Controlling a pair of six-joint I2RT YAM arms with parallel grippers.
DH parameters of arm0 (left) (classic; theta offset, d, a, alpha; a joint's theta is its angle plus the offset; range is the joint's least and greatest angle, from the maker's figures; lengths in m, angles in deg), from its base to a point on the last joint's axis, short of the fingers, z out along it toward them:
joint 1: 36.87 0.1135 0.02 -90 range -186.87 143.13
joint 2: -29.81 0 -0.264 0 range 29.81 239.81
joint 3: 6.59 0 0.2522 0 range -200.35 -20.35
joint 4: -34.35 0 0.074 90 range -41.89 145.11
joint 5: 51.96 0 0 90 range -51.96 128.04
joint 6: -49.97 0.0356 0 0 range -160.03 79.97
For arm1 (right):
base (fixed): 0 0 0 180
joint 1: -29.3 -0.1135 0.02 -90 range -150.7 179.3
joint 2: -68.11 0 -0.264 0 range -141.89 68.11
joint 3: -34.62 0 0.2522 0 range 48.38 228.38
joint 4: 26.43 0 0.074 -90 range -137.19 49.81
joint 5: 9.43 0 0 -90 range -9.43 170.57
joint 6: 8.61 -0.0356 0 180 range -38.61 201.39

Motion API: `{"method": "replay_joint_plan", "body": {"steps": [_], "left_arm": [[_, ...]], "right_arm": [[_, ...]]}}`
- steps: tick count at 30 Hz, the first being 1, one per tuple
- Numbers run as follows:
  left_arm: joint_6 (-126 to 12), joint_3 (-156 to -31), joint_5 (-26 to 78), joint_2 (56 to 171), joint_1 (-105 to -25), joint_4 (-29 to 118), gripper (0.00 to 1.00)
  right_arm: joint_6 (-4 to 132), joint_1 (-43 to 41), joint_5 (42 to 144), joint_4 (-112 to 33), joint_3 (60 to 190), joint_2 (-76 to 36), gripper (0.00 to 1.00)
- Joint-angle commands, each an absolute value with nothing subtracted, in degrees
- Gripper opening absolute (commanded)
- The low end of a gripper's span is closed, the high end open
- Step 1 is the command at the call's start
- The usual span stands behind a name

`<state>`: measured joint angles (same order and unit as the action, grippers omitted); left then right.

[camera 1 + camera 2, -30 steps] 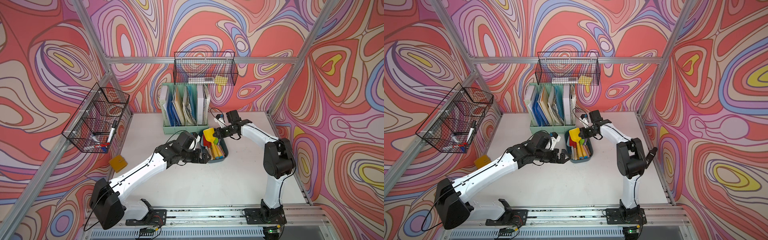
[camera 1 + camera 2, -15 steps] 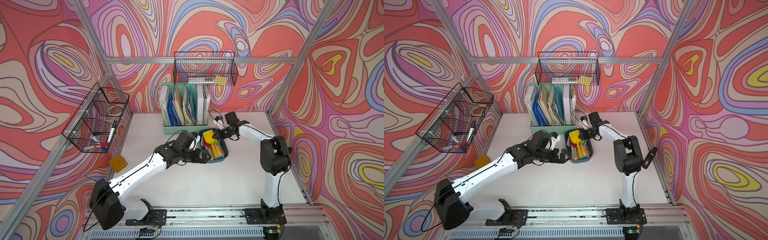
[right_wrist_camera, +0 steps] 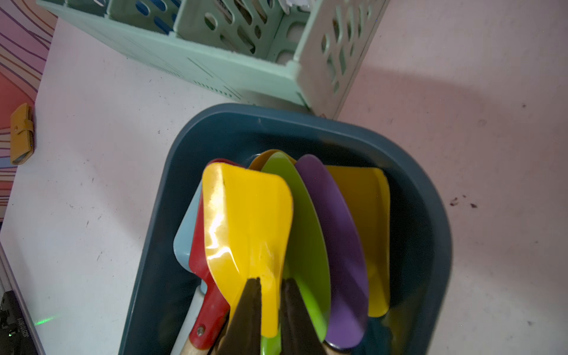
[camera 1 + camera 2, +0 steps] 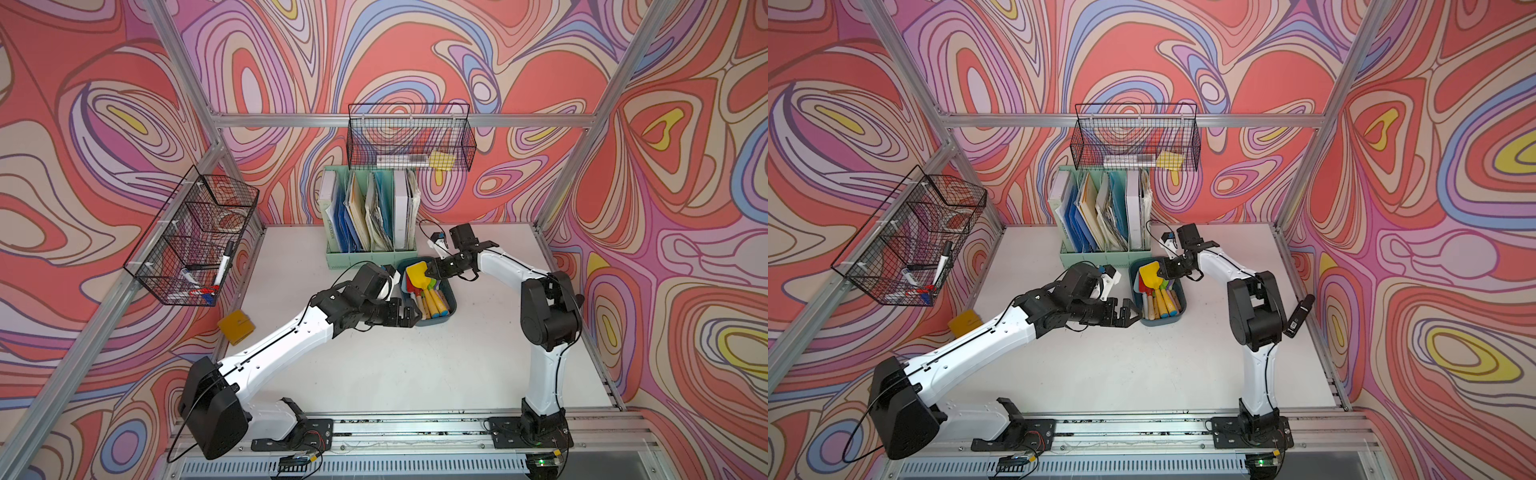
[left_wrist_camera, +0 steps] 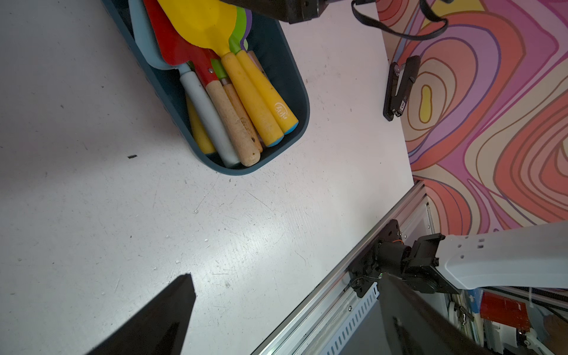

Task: Put the shovel into the storage box
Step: Place the shovel in the storage box.

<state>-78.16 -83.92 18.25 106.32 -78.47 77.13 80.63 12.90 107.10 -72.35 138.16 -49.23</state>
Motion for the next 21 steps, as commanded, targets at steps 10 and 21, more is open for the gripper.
{"method": "replay_joint_plan", "body": {"steps": [10, 21], "left_arm": [[-78.0, -83.4, 18.9, 105.9, -78.7, 77.0, 0.99], [-75.9, -82.8, 27.6, 104.3, -74.6, 77.4, 0.99]], "right_arm": [[80.6, 13.2, 104.9, -73.5, 138.0, -49.3, 0.22], [80.6, 13.1, 97.6, -77.6, 137.4, -41.1, 0.28]]}}
